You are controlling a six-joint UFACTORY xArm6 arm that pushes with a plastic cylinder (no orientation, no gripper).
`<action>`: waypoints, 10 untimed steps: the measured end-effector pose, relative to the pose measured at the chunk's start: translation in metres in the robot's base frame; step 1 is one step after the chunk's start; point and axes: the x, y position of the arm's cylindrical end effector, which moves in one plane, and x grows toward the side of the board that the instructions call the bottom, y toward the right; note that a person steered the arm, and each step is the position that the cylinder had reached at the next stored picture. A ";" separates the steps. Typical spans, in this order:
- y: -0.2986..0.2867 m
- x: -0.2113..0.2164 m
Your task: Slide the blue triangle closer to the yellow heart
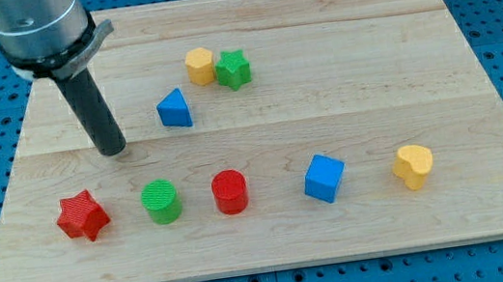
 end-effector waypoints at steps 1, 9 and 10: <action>0.005 -0.011; 0.206 -0.054; 0.202 -0.067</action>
